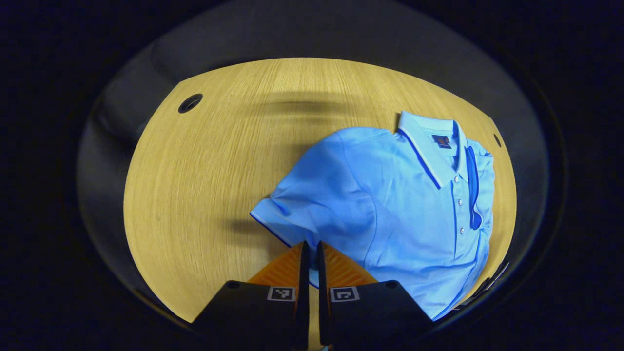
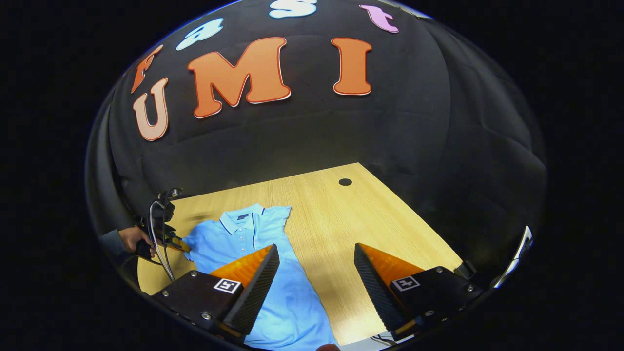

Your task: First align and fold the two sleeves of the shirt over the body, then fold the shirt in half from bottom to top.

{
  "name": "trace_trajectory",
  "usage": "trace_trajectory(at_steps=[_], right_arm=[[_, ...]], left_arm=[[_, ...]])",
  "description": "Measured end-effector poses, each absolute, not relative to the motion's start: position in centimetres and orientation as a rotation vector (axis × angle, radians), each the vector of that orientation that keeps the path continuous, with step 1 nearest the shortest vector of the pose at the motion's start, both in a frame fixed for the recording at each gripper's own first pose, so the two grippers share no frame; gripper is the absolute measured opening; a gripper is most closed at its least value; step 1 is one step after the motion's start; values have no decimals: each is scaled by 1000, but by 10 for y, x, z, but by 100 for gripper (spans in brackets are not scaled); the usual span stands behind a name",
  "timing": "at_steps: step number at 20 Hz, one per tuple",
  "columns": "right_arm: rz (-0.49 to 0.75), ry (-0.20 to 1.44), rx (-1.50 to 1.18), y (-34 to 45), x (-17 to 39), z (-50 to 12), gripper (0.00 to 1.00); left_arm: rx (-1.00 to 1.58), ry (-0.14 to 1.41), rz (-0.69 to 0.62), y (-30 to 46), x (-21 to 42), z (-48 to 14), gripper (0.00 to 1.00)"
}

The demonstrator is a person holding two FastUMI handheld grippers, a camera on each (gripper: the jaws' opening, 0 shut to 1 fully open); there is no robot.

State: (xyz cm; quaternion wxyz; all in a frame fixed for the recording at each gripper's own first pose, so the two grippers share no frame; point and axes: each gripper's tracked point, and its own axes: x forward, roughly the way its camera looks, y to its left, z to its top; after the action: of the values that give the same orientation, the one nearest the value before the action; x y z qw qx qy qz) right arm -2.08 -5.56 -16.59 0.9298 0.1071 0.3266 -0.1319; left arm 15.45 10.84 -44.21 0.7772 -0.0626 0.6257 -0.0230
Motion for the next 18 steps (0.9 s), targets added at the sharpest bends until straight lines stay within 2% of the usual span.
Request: trace_trajectory(at_steps=[10,18], right_arm=[[-316,685,250,-69,-36,-169,97],[-353,699,264,-72,-58,-176,97]], left_arm=[[-102,1111,-250,48,198,-362,9],[-59,1103,-321,-17,217,-354,9]])
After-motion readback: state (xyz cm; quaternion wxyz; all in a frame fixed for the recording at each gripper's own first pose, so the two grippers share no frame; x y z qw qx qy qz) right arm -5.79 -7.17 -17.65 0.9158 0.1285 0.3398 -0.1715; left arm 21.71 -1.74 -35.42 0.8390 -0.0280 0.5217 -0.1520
